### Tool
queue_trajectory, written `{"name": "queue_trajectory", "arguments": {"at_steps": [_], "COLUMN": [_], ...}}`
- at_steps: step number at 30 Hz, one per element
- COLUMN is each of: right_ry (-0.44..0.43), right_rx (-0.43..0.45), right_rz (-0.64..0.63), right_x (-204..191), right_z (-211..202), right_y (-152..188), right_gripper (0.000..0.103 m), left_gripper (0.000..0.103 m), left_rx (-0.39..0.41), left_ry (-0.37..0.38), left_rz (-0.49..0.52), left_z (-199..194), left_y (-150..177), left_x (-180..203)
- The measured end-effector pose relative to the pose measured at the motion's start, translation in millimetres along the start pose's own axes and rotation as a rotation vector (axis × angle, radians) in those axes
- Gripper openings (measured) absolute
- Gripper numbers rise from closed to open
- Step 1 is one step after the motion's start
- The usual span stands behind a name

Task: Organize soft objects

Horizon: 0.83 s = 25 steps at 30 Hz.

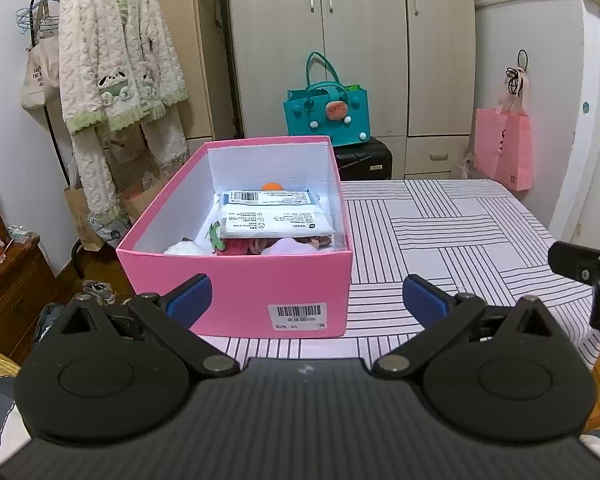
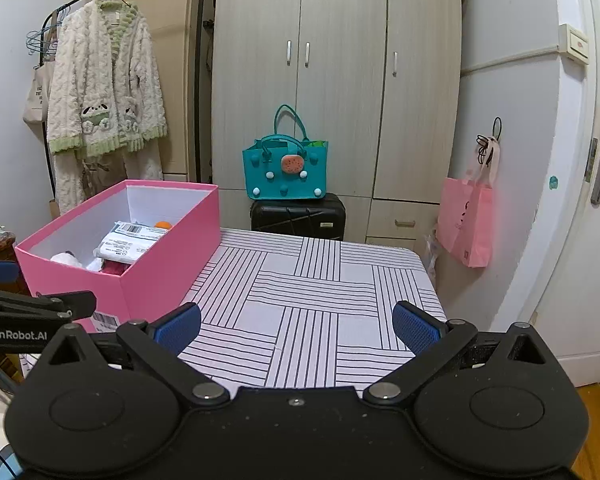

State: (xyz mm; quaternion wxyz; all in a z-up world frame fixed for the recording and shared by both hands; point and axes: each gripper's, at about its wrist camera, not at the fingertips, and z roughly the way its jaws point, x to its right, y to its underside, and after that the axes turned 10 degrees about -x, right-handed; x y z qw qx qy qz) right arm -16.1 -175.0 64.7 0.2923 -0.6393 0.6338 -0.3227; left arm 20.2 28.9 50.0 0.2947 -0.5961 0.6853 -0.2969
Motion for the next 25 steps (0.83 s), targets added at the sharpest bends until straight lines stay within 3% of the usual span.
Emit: {"name": "queue_trajectory", "arguments": {"at_steps": [25], "right_ry": [0.003], "right_rx": [-0.006], "right_rz": [0.013], "right_x": [2.8], "right_z": [2.8], "right_y": [1.1], "right_gripper": [0.103], "left_gripper": [0.103], "left_rx": [0.016], "left_ry": [-0.028], "left_rz": [-0.015], "left_z": [-4.8], "left_y": [2.7], "left_x": [-2.8]}}
